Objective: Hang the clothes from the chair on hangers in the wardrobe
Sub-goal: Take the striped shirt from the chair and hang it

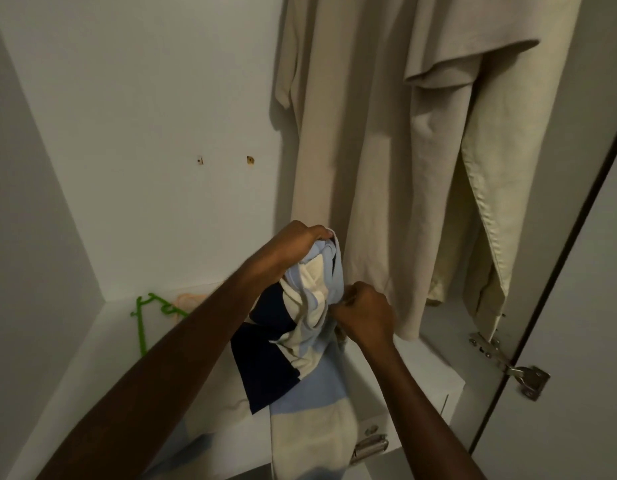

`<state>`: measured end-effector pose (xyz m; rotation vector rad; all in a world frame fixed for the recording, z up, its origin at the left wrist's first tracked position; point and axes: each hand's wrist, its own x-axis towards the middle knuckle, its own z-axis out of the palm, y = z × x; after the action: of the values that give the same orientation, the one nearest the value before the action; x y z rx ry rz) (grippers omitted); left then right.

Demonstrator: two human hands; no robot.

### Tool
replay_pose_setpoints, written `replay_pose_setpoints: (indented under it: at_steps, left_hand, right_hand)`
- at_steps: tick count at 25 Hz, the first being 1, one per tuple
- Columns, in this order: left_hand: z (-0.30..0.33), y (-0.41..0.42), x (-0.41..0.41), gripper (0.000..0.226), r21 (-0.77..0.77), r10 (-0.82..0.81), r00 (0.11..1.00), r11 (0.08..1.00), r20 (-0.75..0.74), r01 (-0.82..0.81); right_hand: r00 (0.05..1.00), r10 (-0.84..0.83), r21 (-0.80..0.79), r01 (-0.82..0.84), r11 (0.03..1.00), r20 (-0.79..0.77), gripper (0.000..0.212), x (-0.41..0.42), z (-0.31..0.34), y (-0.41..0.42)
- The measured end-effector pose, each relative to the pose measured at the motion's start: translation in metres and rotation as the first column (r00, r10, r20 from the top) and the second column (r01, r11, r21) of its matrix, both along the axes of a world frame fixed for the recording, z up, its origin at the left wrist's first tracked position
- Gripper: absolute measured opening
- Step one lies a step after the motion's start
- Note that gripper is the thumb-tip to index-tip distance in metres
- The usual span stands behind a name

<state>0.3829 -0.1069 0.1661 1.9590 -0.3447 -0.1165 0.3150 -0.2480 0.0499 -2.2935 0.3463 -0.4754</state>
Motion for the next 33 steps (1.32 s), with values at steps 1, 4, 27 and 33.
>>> replay_pose_setpoints:
  at_steps: [1, 4, 27, 33]
  left_hand:
    - [0.003, 0.0, -0.002, 0.023, 0.007, 0.0, 1.0, 1.0, 0.01, 0.0]
    - [0.008, 0.002, -0.009, 0.036, 0.0, 0.026, 0.999, 1.0, 0.02, -0.026]
    - [0.095, 0.064, -0.063, 0.049, 0.087, 0.45, 0.747, 0.827, 0.489, -0.555]
    - [0.135, 0.101, -0.106, 0.034, -0.198, 0.086, 0.96, 0.98, 0.267, -0.033]
  right_hand:
    - [0.999, 0.046, 0.183, -0.047, 0.982, 0.013, 0.027, 0.001, -0.001, -0.002]
    - [0.989, 0.107, 0.465, -0.143, 0.874, 0.102, 0.039, 0.001, 0.0, 0.001]
    - [0.94, 0.26, 0.561, -0.34, 0.755, 0.219, 0.044, -0.001, 0.18, -0.082]
    - [0.856, 0.347, 0.556, -0.514, 0.653, 0.383, 0.039, -0.044, 0.231, -0.078]
